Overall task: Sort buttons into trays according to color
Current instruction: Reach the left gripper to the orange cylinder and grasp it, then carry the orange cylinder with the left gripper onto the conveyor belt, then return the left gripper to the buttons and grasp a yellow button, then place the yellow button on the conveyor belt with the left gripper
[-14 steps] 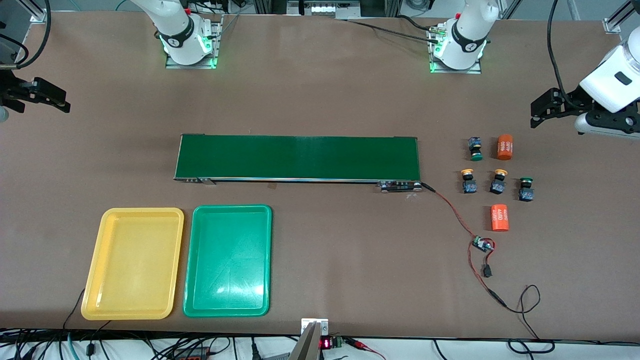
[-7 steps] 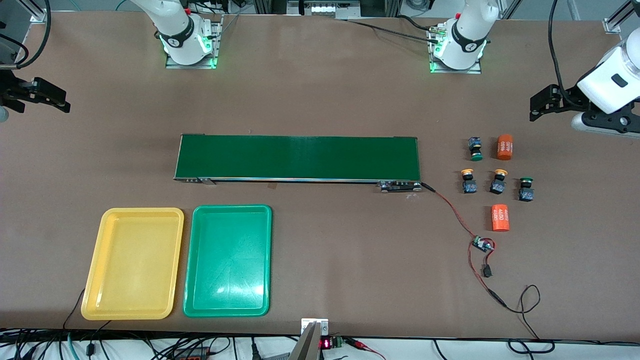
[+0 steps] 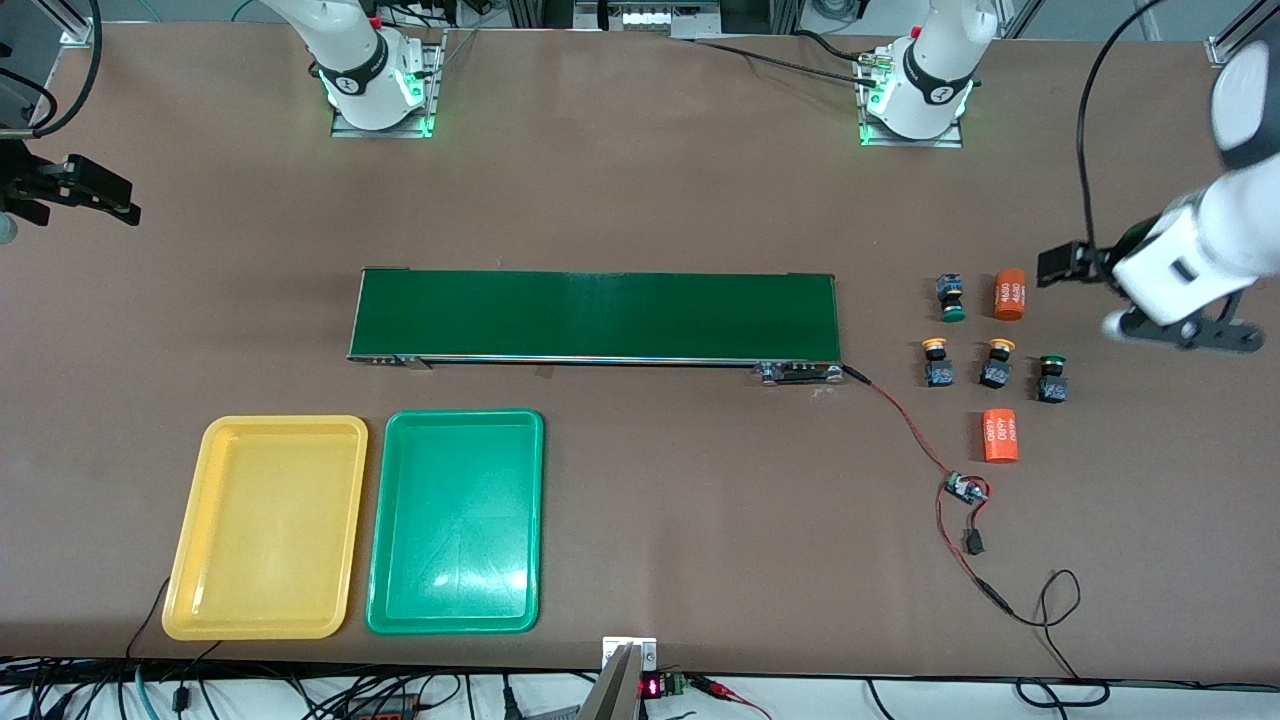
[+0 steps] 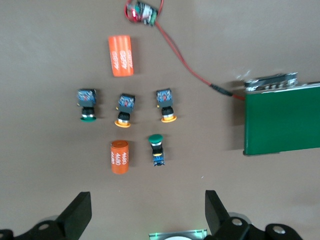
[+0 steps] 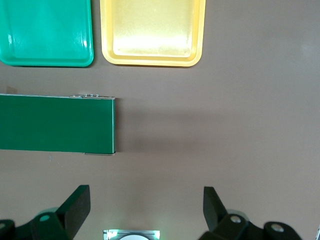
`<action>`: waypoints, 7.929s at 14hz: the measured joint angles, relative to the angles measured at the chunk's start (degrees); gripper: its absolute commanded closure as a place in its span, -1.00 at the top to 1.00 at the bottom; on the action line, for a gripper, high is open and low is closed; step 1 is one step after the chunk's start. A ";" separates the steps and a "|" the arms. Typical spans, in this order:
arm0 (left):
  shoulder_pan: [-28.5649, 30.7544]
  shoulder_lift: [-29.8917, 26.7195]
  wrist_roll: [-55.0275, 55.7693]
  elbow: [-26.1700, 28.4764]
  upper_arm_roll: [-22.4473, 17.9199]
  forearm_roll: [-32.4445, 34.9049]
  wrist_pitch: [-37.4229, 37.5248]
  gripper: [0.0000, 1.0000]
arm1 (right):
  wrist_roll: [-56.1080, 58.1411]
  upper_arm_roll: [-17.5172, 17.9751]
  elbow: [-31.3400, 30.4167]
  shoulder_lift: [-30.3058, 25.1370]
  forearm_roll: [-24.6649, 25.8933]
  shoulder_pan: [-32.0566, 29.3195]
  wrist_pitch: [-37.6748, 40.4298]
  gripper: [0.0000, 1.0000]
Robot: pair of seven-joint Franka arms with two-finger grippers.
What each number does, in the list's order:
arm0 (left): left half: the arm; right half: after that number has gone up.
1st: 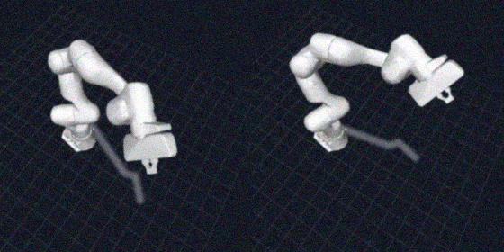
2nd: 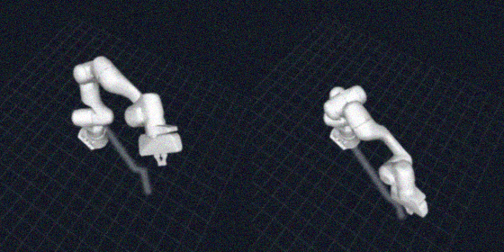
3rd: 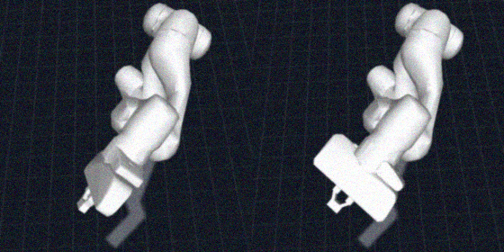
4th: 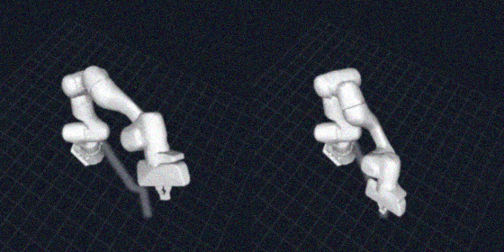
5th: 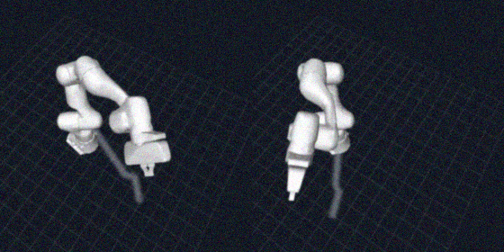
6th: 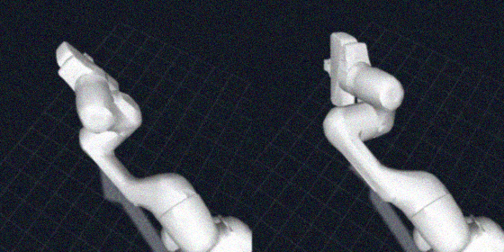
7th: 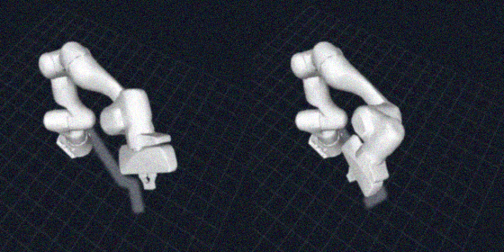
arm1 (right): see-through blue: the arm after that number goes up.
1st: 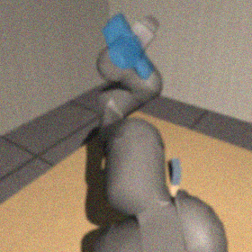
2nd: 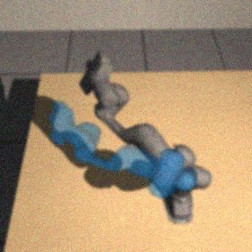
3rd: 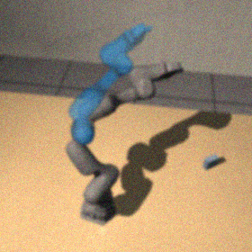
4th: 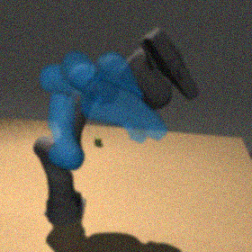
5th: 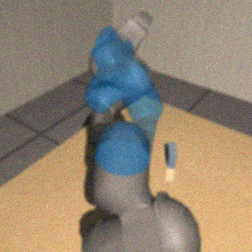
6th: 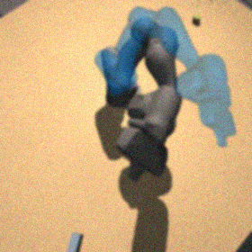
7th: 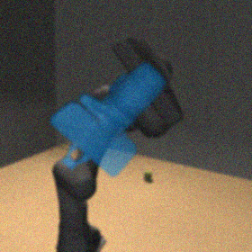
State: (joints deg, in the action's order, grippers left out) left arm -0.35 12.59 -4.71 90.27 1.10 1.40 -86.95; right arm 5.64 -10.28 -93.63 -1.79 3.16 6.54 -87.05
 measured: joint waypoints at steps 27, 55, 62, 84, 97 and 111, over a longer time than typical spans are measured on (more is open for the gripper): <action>5.01 23.66 -0.37 10.95 -0.06 1.94 -43.25 -0.54 | -0.02 -0.01 0.03 0.00 0.00 -0.01 -0.16 1.00; -6.70 13.65 -50.79 19.30 19.49 1.95 -30.16 1.00 | -0.06 -0.17 0.03 0.00 0.00 -0.06 -0.90 1.00; 0.79 5.46 -37.27 14.13 19.11 1.96 -14.68 1.00 | -0.06 -0.24 0.03 0.00 0.00 -0.07 -1.08 1.00; 14.96 17.89 13.94 15.90 18.46 9.56 -30.89 1.00 | -0.06 -0.26 0.02 0.00 0.00 -0.10 -1.29 1.00; 17.48 18.02 17.78 25.91 18.92 9.60 -43.57 -0.61 | -0.07 -0.26 0.02 0.00 0.00 -0.10 -1.51 1.00; 15.68 16.59 24.33 12.75 40.53 9.58 -16.80 -0.56 | -0.11 -0.27 0.01 0.00 -0.01 -0.13 -1.58 1.00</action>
State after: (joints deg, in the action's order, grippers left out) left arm 15.33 29.18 19.62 103.02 41.63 10.99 -103.75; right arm 5.52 -10.55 -93.61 -1.79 3.16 6.41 -88.63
